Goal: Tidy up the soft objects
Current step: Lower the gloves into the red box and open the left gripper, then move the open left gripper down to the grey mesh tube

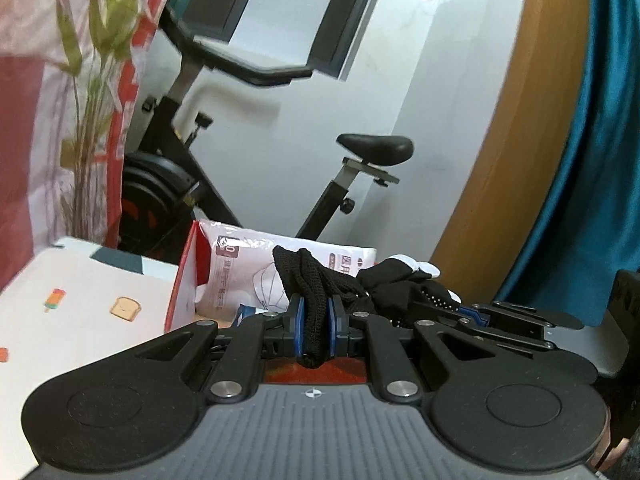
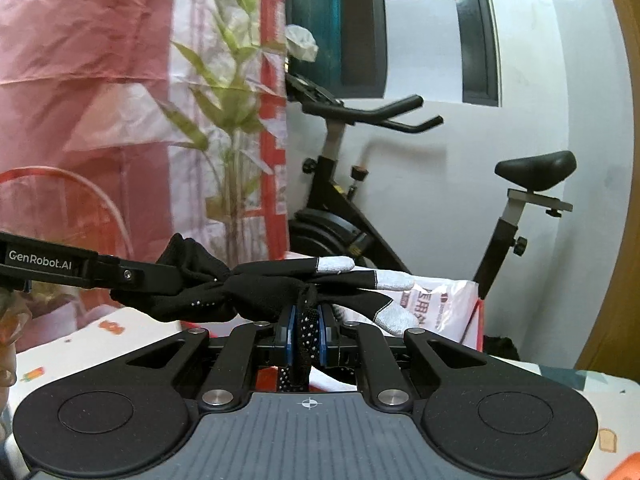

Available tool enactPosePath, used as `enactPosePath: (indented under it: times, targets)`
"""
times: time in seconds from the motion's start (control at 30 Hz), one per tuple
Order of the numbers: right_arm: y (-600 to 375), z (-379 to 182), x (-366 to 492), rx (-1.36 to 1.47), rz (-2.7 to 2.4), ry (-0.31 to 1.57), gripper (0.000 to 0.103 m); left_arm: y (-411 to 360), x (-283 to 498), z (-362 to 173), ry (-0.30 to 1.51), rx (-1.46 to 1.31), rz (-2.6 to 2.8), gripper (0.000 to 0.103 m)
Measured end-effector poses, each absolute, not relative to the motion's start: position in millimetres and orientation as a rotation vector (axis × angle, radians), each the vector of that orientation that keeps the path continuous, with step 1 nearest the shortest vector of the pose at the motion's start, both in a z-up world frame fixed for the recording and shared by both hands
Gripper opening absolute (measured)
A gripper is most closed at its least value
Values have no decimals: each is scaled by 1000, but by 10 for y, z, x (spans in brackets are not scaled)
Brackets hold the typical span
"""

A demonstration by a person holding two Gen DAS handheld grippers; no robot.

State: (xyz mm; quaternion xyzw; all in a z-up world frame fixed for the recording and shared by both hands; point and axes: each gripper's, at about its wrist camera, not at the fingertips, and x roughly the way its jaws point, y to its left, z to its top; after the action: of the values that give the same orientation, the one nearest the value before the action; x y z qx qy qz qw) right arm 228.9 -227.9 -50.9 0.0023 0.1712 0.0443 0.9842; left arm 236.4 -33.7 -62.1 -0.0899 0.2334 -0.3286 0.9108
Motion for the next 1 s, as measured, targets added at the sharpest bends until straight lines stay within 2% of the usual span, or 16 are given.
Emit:
enactPosePath:
  times: [0.27,0.53,0.6,0.67,0.8,1.0]
  targets:
    - [-2386,-810,2875,-6,87,509,11,-541,3069,-861,648,-244,-618,13]
    - [-2550,-1056,3018,83,82,598,13,-649,3220,-1027,678,-141,-655,15]
    - [-2575,-1078,3002,101,81,598,17,-659,3210,-1049,674,-106,-667,21]
    - [-2603,-1078,2955,107,69,580,21,-646,3190,-1057,660,-78,-663,40]
    - [-2652,-1052,2802,125,40,531,27,-588,3113,-1037,627,-46,-657,60]
    - [-2597,-1058,2473,92,9,447,52,-456,2915,-969,575,-5,-643,94]
